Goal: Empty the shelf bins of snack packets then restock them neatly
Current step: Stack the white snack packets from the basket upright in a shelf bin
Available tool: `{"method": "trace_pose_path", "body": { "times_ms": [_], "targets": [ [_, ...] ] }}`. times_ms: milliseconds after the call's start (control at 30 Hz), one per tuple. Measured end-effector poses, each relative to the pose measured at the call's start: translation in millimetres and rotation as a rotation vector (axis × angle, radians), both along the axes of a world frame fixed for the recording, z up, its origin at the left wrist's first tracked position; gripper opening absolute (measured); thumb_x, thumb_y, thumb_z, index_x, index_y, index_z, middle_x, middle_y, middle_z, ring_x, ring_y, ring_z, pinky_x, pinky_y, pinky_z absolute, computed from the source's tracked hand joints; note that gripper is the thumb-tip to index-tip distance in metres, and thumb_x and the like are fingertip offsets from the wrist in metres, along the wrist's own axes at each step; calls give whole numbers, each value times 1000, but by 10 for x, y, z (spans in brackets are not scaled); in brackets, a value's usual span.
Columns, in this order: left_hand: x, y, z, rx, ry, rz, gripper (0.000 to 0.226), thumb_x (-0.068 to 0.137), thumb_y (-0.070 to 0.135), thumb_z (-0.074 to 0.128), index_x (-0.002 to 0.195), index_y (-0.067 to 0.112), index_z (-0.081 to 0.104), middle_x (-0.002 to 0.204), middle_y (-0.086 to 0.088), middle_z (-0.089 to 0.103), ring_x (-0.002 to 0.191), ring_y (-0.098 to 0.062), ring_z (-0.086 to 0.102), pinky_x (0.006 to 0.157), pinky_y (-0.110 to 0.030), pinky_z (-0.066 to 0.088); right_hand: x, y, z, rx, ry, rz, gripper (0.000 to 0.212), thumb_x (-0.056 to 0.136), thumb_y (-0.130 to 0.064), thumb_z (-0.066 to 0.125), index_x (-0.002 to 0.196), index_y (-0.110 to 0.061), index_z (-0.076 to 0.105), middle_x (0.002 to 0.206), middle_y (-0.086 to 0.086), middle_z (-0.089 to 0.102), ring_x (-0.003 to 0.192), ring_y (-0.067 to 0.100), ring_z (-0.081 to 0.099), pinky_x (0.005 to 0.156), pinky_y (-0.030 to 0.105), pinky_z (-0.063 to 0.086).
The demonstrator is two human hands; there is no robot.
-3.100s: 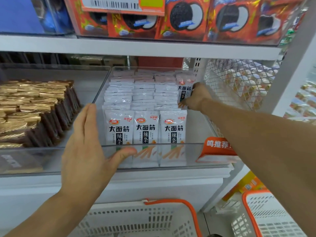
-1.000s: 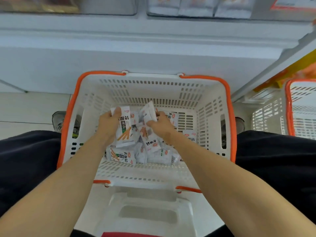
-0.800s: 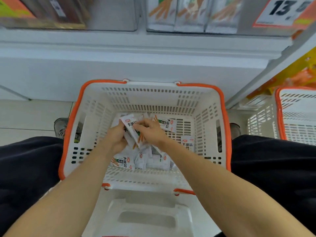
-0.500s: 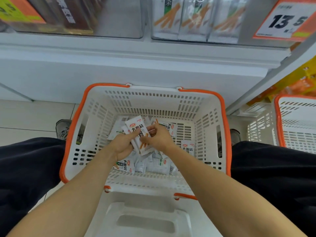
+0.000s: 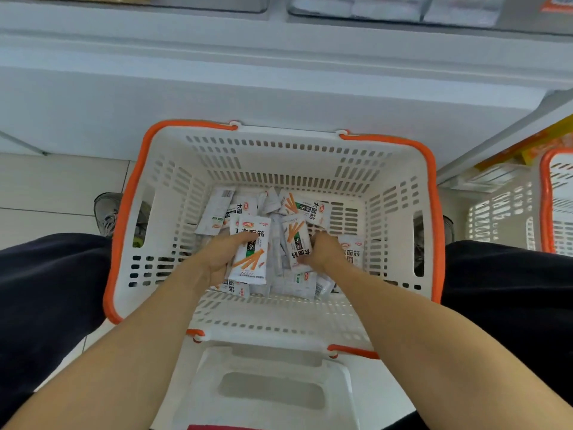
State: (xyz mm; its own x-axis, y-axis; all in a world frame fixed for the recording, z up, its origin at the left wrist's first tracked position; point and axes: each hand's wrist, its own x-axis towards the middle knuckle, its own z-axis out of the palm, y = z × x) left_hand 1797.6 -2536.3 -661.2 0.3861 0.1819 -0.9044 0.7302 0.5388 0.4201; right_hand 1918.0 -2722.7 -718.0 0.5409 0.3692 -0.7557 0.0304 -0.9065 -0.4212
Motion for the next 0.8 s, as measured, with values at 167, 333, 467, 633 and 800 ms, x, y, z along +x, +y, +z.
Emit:
{"method": "trace_pose_path", "body": {
  "times_ms": [167, 333, 467, 633, 800],
  "targets": [
    [92, 70, 136, -73, -28, 63, 26, 99, 16, 60, 118, -2, 62, 98, -25, 74, 71, -31, 75, 57, -42, 62, 437, 139, 367, 106, 282, -201, 23, 89, -5, 72, 110, -5, 64, 109, 18, 69, 93, 32, 69, 81, 43, 61],
    [129, 54, 234, 301, -69, -38, 18, 95, 35, 66, 99, 17, 68, 104, -9, 74, 65, -11, 70, 49, -23, 55, 888, 182, 927, 247, 51, 51, 25, 92, -18, 68, 116, -20, 64, 103, 7, 67, 72, 18, 57, 62, 31, 48],
    [104, 37, 297, 335, -139, -211, 54, 85, 72, 57, 109, 24, 59, 106, -1, 63, 92, -19, 62, 77, -32, 55, 886, 206, 1199, 201, 332, 192, 26, 92, -16, 70, 118, -13, 66, 115, 9, 68, 93, 21, 66, 73, 32, 60],
    [133, -70, 347, 171, -257, -493, 69, 63, 63, 79, 107, 10, 69, 85, 0, 77, 78, -13, 73, 68, -26, 57, 627, 283, 1082, 311, 431, 169, 21, 87, -17, 78, 106, -11, 72, 111, 9, 74, 101, 27, 72, 87, 39, 61],
    [123, -326, 78, 206, -123, -480, 22, 81, 23, 83, 100, 18, 72, 90, 2, 76, 85, -15, 72, 77, -29, 58, 686, -32, 554, 187, 97, 14, 42, 87, -39, 77, 120, -18, 63, 123, 7, 68, 107, 24, 68, 96, 40, 56]
  ]
}}
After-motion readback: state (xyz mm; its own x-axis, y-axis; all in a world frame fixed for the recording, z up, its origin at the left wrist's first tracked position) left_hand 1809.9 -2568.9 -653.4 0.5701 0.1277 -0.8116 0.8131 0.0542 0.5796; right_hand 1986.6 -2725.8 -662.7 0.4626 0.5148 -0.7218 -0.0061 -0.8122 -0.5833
